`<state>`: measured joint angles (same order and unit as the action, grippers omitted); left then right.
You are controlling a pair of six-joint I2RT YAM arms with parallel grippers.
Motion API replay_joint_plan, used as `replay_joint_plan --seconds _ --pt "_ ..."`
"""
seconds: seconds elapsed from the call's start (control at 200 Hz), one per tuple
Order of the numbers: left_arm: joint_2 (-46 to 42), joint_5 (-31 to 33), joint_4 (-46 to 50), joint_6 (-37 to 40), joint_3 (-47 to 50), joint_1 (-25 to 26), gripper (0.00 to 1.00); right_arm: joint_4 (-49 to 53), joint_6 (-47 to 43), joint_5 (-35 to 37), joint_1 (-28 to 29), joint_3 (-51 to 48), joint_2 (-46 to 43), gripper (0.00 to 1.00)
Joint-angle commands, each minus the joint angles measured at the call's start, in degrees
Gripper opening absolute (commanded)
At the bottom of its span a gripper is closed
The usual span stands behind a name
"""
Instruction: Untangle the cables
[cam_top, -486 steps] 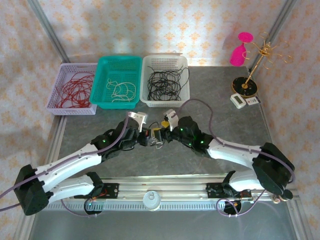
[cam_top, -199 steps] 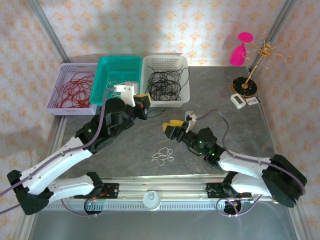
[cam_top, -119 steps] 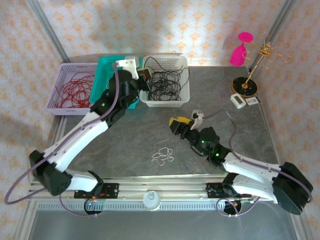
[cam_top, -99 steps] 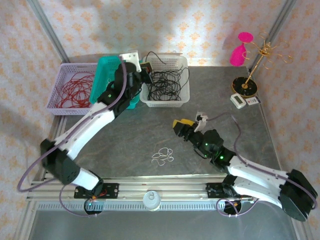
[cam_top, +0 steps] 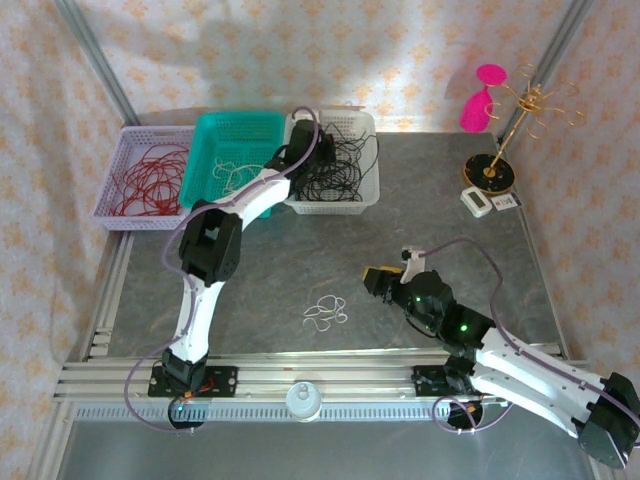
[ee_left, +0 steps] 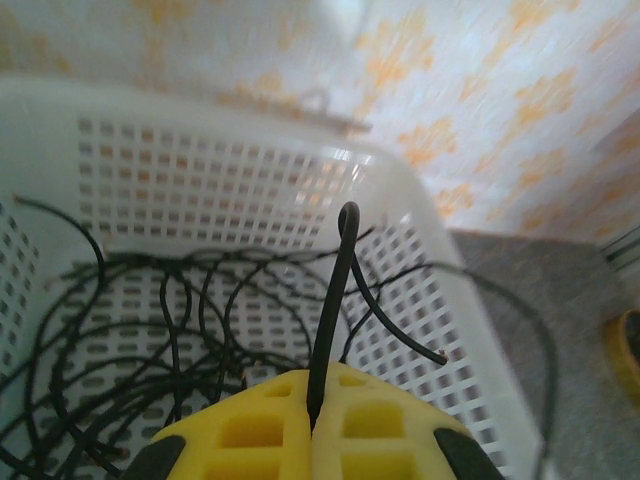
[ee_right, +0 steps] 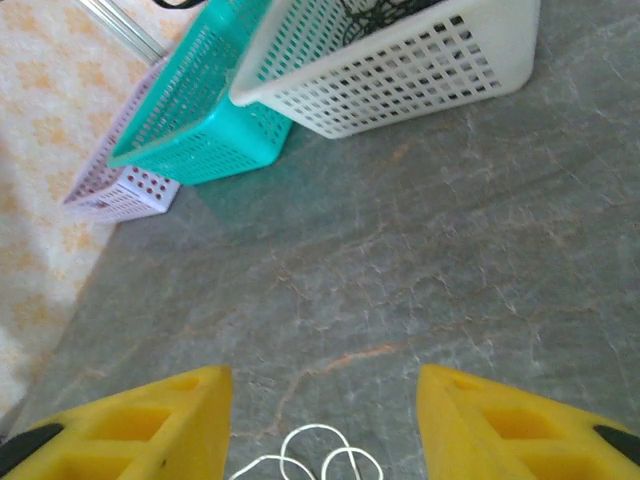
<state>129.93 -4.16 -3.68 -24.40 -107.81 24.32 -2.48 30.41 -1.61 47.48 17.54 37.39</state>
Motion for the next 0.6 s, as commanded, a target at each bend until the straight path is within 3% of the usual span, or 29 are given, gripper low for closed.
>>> replay_joint_plan --seconds 0.0,0.09,0.195,0.28,0.42,0.596 --pt "1.91 -2.65 -0.79 -2.44 -2.93 -0.87 0.00 2.07 -0.76 -0.61 0.15 -0.37 1.76 0.52" --pt "3.71 -4.08 0.07 -3.33 -3.72 -1.50 0.12 1.91 -1.44 -0.76 0.20 1.18 6.12 0.51" --pt "2.42 -4.70 0.82 -2.51 -2.61 -1.74 0.39 0.86 -2.53 -2.02 0.58 3.02 11.18 0.51" --pt "-1.17 -3.82 1.13 -1.10 -0.16 -1.77 0.53 0.85 -2.83 -2.25 0.77 4.43 15.17 0.51" --pt "-11.03 -1.86 2.01 1.29 6.80 -1.66 0.62 1.51 -4.53 -5.43 1.69 7.11 21.39 0.50" --pt "-31.38 -0.15 -1.42 1.86 30.47 0.11 0.63 0.85 -6.54 -10.09 4.17 9.42 27.78 0.41"
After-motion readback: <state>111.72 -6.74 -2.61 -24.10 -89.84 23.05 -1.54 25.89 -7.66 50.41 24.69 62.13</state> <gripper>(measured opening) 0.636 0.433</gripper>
